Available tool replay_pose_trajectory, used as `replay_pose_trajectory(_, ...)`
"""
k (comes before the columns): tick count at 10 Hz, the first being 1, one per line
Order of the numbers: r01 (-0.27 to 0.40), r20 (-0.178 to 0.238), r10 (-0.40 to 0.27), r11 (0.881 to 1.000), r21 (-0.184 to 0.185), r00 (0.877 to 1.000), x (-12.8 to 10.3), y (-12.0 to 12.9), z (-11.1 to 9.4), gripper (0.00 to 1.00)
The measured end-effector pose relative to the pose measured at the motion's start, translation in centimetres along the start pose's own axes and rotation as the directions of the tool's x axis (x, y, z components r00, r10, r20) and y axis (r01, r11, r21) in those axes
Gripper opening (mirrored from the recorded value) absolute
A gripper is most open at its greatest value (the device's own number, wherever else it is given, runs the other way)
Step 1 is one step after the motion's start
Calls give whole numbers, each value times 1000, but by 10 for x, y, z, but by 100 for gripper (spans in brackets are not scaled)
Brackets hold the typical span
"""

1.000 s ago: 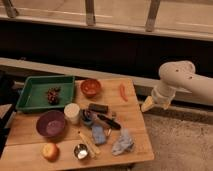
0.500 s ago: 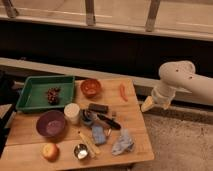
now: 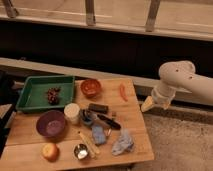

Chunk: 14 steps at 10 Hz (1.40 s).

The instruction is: Place eraser in metal cup

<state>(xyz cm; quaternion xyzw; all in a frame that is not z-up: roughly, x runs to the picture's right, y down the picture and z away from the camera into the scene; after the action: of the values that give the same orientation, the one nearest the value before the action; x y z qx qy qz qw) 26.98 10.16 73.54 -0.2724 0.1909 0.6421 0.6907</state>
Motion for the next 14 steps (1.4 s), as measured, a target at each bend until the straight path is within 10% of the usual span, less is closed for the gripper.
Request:
replay_pose_trajectory(10, 20, 8, -20, 1000, 7, 1000, 1, 4, 0, 74)
replay_pose_trajectory(14, 200, 88, -202, 979, 35, 975, -18, 78, -7, 74)
